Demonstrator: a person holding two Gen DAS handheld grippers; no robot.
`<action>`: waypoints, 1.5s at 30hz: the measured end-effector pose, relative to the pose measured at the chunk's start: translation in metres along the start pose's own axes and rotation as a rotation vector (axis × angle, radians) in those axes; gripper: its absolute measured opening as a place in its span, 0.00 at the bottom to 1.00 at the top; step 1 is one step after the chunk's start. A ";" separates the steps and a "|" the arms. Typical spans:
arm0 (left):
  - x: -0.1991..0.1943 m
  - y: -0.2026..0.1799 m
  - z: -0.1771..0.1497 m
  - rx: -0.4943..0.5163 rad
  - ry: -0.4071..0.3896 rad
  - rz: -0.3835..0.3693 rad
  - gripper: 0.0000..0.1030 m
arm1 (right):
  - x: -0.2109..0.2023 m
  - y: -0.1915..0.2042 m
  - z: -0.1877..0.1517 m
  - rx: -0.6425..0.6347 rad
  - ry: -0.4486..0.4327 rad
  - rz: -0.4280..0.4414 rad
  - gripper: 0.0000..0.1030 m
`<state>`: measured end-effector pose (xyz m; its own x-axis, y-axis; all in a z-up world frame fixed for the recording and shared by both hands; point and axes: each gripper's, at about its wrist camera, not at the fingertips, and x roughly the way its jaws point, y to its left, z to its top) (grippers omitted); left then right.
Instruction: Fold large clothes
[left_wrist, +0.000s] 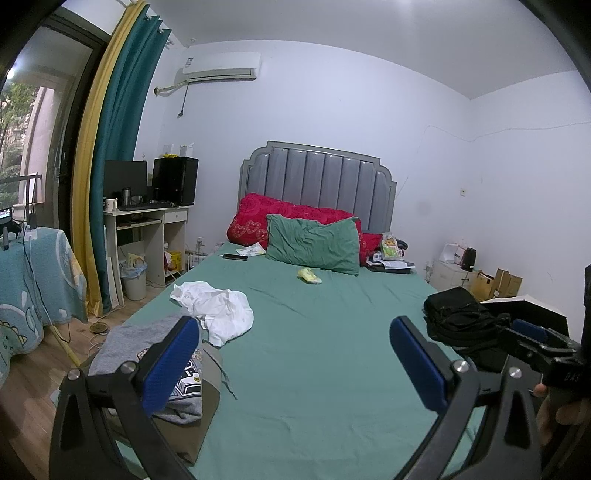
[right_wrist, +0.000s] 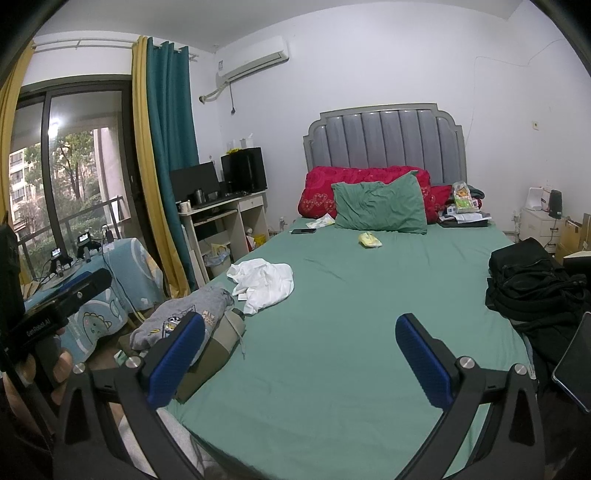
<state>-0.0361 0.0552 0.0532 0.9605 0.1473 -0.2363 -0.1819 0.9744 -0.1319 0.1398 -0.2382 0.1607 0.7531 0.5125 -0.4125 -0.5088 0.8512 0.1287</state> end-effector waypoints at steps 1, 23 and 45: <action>0.000 0.000 0.000 0.002 -0.001 0.000 1.00 | -0.001 0.000 0.000 0.000 0.000 0.000 0.99; -0.001 -0.001 -0.001 -0.001 0.000 -0.002 1.00 | 0.000 0.001 0.001 0.001 0.000 -0.001 0.99; 0.001 -0.011 -0.003 -0.001 0.010 -0.011 1.00 | 0.003 0.000 -0.005 -0.001 0.013 -0.013 0.99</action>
<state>-0.0335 0.0442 0.0519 0.9603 0.1345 -0.2443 -0.1711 0.9759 -0.1353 0.1394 -0.2371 0.1552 0.7542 0.4995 -0.4262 -0.4992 0.8579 0.1219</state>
